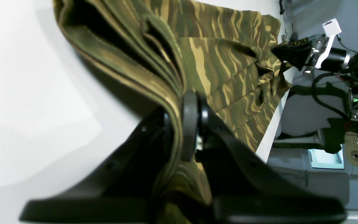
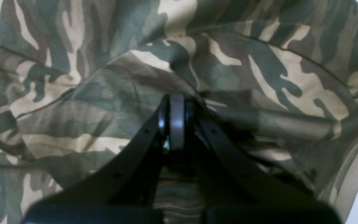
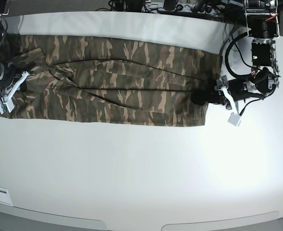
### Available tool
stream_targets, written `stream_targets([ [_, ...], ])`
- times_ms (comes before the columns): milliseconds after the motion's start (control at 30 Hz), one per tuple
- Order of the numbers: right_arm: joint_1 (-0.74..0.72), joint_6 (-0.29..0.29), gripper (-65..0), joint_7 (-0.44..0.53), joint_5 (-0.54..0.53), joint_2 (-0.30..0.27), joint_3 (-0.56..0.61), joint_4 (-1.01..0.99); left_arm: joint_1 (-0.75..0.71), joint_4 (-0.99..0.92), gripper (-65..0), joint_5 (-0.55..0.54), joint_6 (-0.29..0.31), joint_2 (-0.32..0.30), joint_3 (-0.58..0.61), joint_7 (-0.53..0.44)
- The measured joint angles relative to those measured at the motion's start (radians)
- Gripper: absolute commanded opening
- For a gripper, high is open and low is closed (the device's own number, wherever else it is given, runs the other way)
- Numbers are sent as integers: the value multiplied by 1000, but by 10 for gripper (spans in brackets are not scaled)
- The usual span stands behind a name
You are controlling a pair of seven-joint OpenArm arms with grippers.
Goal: Fold the T-shirt properly
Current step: 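Lower the left gripper to the folded shirt side and grasp the layers, then fold the grasped shirt side inward toward the right gripper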
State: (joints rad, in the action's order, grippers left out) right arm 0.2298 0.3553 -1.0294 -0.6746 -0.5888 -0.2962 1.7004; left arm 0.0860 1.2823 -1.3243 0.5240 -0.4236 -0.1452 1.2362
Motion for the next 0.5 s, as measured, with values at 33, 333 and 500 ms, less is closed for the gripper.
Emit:
stream_targets([
  [33,0,0,-650,0,0,0,0,0,3,0,-650,4,0,-2,0,1],
  [333,-85,3,-650,0,-6,-1,0,30,68,-14,-650,54,-20,-69,6,24],
  [500,-112,0,-650,-16,3,-1,0,30,90,-13,-650,56,-19,-98,6,22],
])
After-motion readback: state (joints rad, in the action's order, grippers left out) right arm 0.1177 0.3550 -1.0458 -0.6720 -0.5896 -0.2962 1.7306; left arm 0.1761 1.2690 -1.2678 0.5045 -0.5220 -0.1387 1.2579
